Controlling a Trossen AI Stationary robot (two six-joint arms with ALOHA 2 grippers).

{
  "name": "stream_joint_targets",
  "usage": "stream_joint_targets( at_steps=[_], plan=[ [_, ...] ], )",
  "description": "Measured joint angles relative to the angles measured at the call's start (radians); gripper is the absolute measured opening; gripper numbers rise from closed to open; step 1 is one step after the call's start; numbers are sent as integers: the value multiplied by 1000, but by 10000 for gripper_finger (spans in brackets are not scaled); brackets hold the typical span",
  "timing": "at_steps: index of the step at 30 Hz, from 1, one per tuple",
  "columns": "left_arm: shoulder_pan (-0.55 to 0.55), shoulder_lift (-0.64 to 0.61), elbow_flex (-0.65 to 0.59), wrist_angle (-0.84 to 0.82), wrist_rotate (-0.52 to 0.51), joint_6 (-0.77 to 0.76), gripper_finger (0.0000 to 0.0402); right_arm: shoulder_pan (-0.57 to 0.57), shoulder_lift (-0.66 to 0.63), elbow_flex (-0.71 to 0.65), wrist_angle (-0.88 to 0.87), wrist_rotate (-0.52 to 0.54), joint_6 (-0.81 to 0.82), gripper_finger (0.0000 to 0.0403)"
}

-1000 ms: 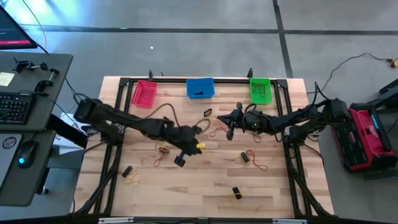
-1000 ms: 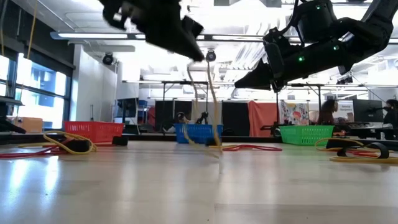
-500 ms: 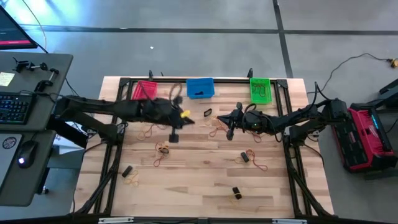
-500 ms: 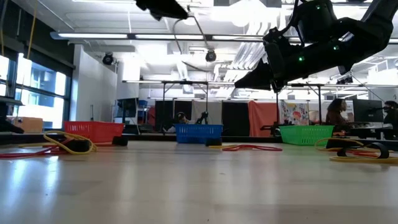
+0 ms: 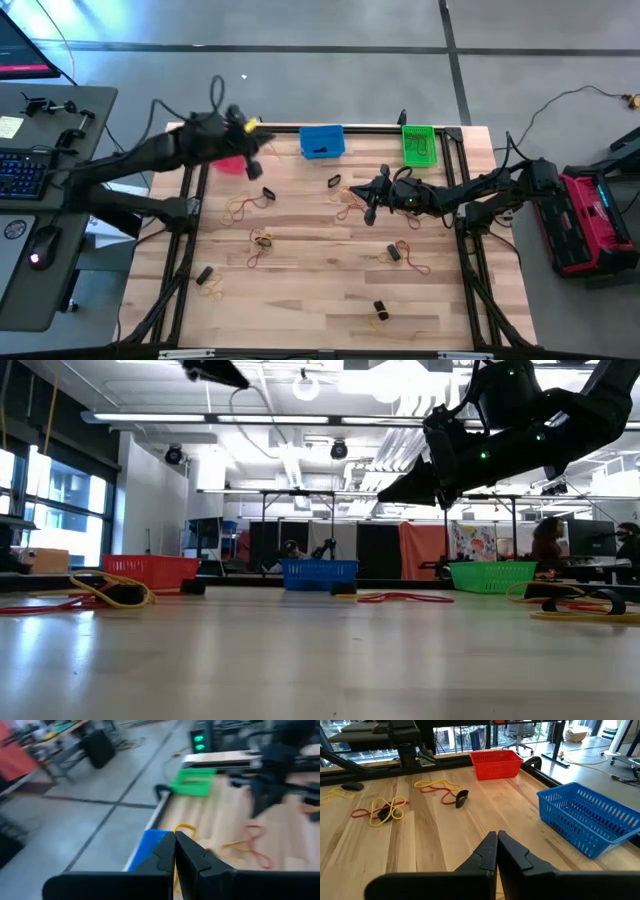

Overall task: Sort rubber bands into baskets
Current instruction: Put the yellow rubber band into the red bin

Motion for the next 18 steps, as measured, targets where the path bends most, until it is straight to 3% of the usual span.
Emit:
stream_joint_targets(
  at_steps=[9, 18],
  plan=[
    [250, -22, 1, -122, -2, -24, 0, 0, 0, 0, -1, 0, 3, 0],
    [487, 34, 0, -294, 29, -43, 0, 0, 0, 0, -1, 0, 3, 0]
  ],
)
